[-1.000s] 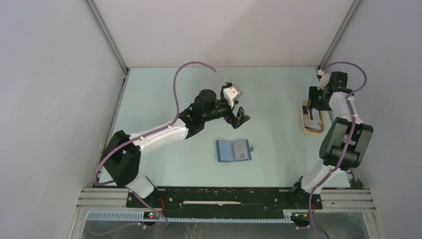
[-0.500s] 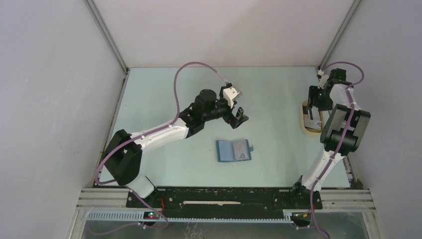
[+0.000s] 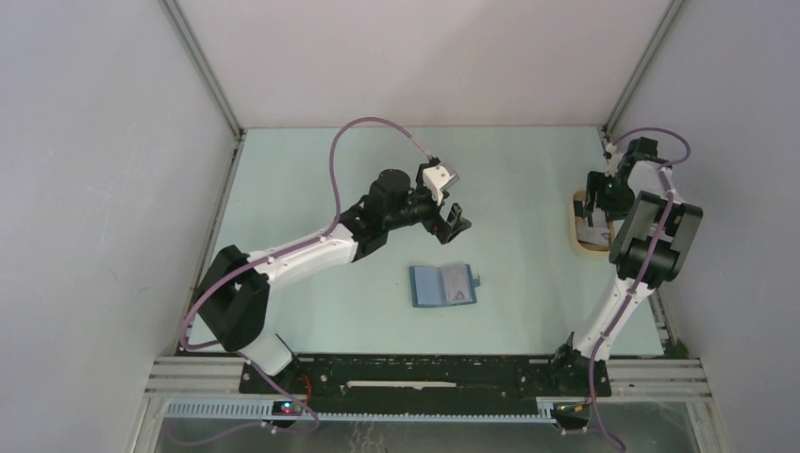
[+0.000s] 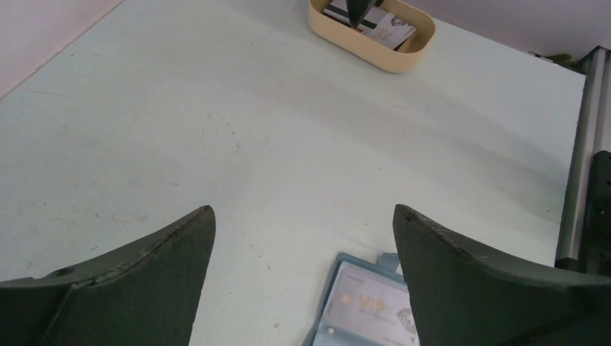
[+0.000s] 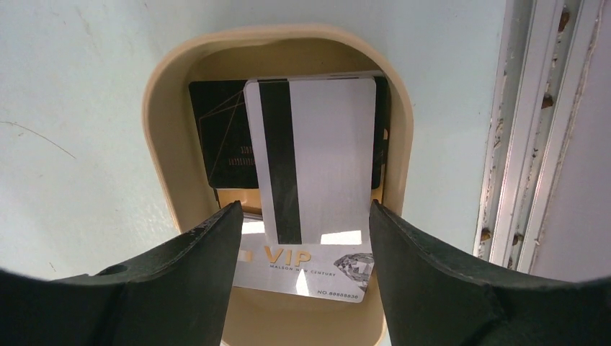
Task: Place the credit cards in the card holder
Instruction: Move the storage box to the center of the board.
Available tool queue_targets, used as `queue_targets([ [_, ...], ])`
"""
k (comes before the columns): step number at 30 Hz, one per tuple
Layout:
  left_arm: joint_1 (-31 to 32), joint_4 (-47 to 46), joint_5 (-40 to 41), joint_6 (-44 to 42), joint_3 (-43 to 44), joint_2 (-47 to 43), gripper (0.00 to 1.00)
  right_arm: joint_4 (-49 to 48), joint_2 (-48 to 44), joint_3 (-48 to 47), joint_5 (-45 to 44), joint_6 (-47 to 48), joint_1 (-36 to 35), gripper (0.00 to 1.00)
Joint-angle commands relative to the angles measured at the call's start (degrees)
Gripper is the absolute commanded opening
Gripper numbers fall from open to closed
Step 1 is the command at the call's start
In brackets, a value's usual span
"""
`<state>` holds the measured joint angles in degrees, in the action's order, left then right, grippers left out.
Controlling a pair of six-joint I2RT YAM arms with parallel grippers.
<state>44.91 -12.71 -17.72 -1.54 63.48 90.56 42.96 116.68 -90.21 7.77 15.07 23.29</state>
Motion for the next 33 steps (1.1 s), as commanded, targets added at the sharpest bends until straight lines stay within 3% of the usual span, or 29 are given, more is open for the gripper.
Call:
queue_targets([
  [1,-0.2,-1.3,0.1,-1.2,-0.2,-0.1,0.97,1.0,1.2,-3.6,-0.5,0.4,0.3,0.74],
  [23,-0.2,-0.4,-0.3,-1.1,0.7,0.8,0.97,1.4,2.3,-4.2,-3.7,1.1,-1.0,0.71],
  [33,-0.2,-0.1,-0.4,-1.1,0.9,1.0,0.98,0.8,2.3,-3.7,-5.8,1.5,-2.0,0.75],
])
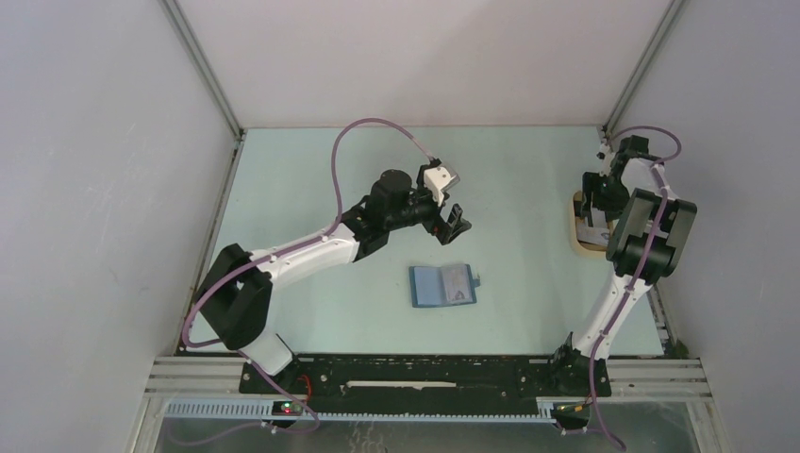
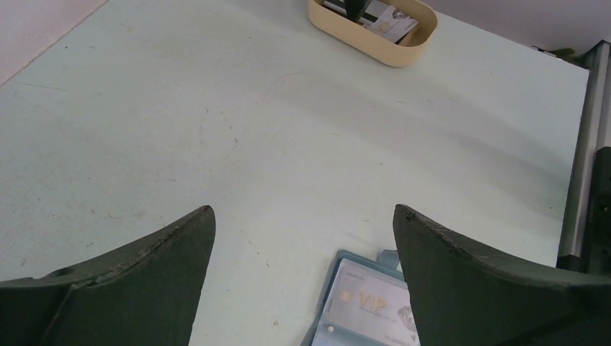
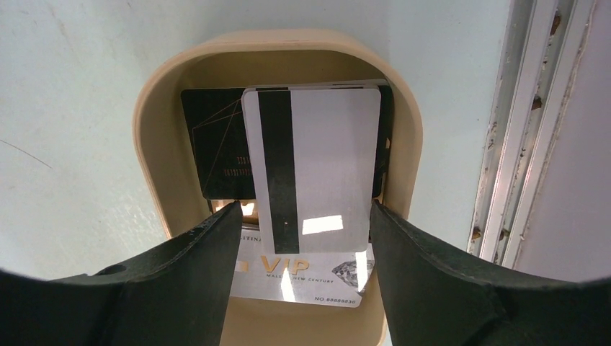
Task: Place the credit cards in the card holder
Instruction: Move the storage box to the center of the board.
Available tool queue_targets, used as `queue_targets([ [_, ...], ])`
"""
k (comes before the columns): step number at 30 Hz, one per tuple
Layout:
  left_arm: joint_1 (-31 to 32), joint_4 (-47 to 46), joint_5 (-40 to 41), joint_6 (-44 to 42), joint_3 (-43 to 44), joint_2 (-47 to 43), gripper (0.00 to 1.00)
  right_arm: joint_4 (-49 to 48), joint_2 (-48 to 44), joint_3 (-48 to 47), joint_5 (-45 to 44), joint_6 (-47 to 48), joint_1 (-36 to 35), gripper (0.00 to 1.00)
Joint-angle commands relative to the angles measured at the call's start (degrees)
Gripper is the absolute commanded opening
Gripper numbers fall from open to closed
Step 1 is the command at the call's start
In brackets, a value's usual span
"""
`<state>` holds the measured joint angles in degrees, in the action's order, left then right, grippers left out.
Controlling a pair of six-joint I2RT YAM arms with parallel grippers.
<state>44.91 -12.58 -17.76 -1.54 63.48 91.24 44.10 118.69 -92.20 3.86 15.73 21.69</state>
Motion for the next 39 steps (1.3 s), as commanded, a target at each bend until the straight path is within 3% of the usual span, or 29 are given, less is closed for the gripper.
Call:
queue_targets([
  [1,-0.2,-0.3,-0.3,-1.1,1.0,0.3,0.98,-0.4,0.0,-1.5,-2.1,0.9,-0.5,0.75],
  [12,-0.2,0.3,-0.5,-1.1,1.4,0.8,0.98,-2.2,-3.9,0.4,-3.1,1.8,-0.9,0.74],
  [39,-0.2,1.1,-1.0,-1.2,2.1,1.3,0.98,0.6,-1.0,-0.3,-2.5,2.3,-0.6,0.65],
])
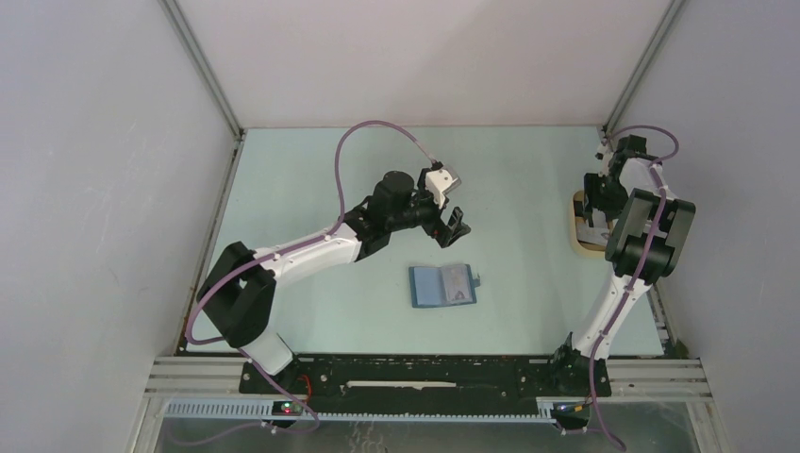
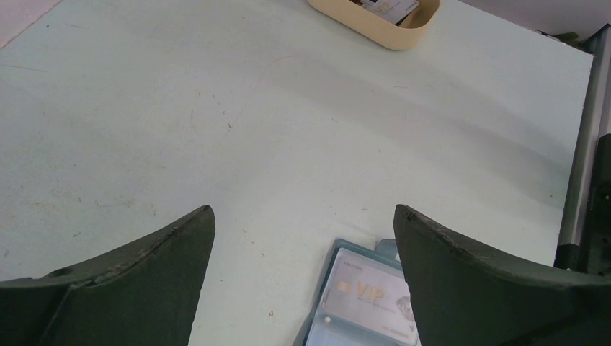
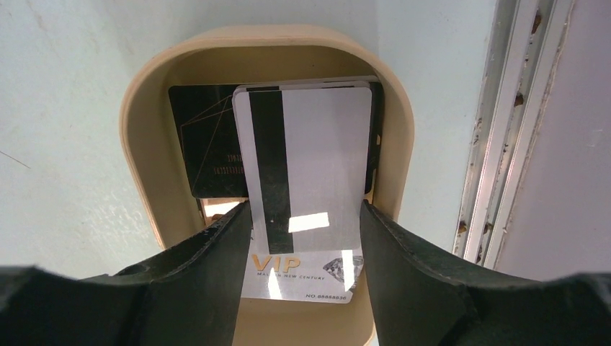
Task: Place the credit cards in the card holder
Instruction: Move the storage box to the center of the board.
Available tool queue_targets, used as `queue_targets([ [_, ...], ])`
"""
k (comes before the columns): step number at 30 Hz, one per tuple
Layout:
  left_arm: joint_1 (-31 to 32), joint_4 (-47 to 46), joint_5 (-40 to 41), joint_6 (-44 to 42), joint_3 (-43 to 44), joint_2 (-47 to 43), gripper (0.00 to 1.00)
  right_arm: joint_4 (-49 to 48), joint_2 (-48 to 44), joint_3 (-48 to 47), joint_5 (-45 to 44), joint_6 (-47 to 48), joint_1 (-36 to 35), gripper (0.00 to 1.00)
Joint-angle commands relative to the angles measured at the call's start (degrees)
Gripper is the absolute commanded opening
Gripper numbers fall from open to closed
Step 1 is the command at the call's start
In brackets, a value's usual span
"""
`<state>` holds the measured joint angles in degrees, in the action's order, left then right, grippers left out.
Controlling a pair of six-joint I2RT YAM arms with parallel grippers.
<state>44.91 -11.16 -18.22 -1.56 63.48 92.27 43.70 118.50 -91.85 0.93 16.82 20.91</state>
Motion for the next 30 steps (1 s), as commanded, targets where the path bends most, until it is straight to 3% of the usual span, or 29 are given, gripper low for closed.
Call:
queue_targets([
  [1,-0.2,-0.3,-0.5,-1.2,2.1,0.3,0.98,1.3,-0.7,-0.6,0.8,1.3,0.1,0.65],
  [9,-0.2,-0.2,-0.6,-1.3,2.1,0.3,0.98,1.6,-2.4,0.4,4.4,2.6,-0.5,0.55],
  [21,-0.2,-0.1,-0.9,-1.3,2.2,0.5,0.98,1.7,-7.8,5.0,9.1,8.4,-6.1,0.59],
  [30,-0.2,0.0,-0.8,-1.3,2.2,0.4,0.99,7.7,-8.5,7.6,19.6,15.6,-13.9,0.39],
])
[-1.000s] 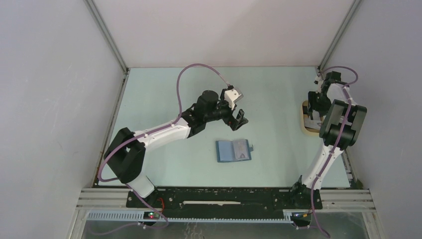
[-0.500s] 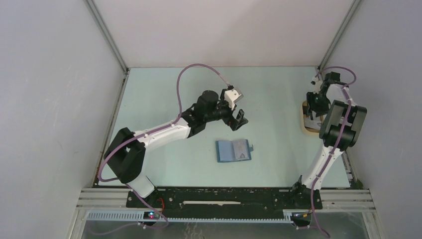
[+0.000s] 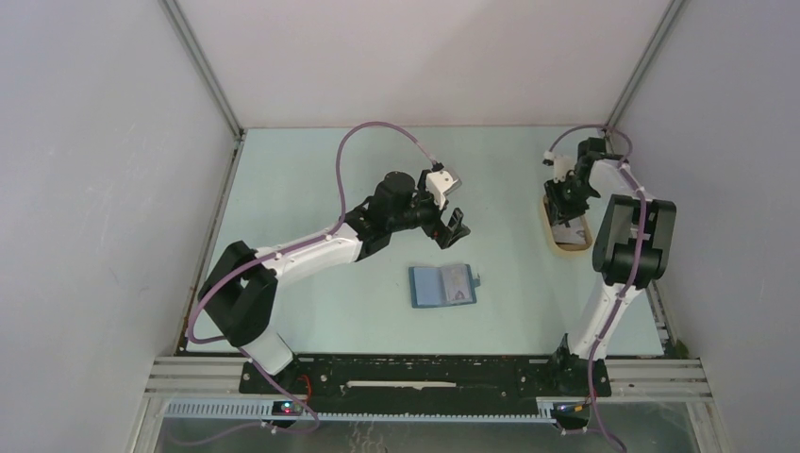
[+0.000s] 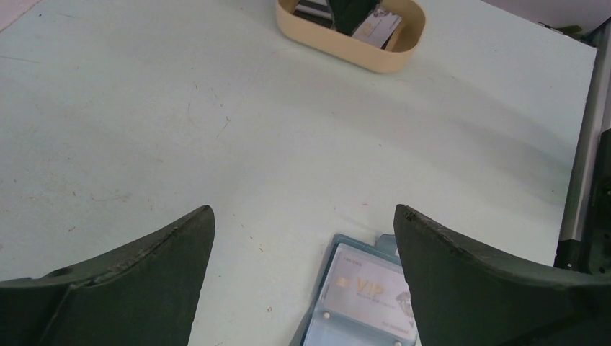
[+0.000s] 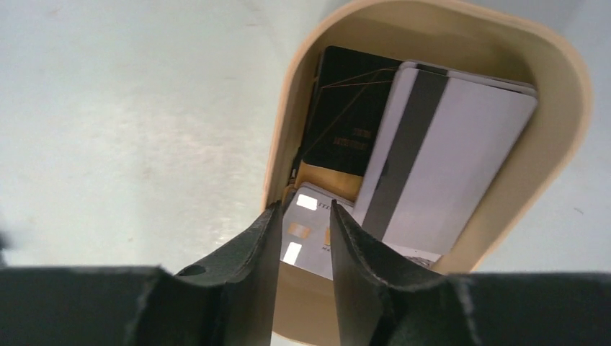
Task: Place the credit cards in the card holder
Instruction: Move the storage box to the center of the board.
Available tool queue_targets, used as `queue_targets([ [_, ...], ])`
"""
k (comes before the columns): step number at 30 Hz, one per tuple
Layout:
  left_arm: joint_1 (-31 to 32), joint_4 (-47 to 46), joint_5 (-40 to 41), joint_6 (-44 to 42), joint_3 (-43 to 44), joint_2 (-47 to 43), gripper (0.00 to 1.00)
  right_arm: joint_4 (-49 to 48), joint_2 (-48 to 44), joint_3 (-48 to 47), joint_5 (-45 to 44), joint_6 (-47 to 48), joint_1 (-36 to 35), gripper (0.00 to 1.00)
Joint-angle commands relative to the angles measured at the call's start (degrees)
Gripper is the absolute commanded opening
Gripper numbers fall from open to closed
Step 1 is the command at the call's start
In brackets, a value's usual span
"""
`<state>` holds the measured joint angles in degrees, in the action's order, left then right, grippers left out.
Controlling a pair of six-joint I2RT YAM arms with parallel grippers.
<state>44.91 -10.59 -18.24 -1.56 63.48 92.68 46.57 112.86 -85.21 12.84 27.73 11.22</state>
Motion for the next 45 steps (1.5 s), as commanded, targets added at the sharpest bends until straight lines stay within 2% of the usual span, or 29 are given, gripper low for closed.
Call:
queue_targets([
  [1,-0.2,-0.6,-0.8,-1.3,2.2,0.0,0.98,5.7,-3.0,1.2,8.7,5.6,-5.5,0.38],
  [7,-0.2,-0.4,-0.4,-1.5,2.1,0.0,0.99,8.5,-3.2,0.5,10.8,8.7,-12.8,0.41],
  [13,-0.2,-0.4,-0.4,-1.5,2.2,0.3,0.99,5.9,-5.4,0.1,10.8,5.2,-11.8,0.47],
  [18,-0.1,-0.1,-0.5,-1.6,2.6,0.6,0.99,-0.1,-6.8,0.8,4.8,-0.9,-12.1,0.51],
  [22,-0.2,0.3,-0.4,-1.6,3.0,1.1,0.99,-3.9,-5.4,0.7,-4.4,-6.0,-14.3,0.59],
  [26,-0.2,0.9,-0.4,-1.6,3.5,1.6,0.99,-6.1,-3.0,0.3,-11.0,-9.9,-16.0,0.67],
  [30,-0.2,1.1,-0.4,-1.7,3.6,1.6,0.99,-6.5,-1.5,-0.4,-14.6,-11.7,-16.4,0.70],
  [45,-0.2,1.4,-0.1,-1.9,3.6,1.6,1.00,-2.0,2.7,-1.6,-13.5,-14.4,-16.6,0.75],
])
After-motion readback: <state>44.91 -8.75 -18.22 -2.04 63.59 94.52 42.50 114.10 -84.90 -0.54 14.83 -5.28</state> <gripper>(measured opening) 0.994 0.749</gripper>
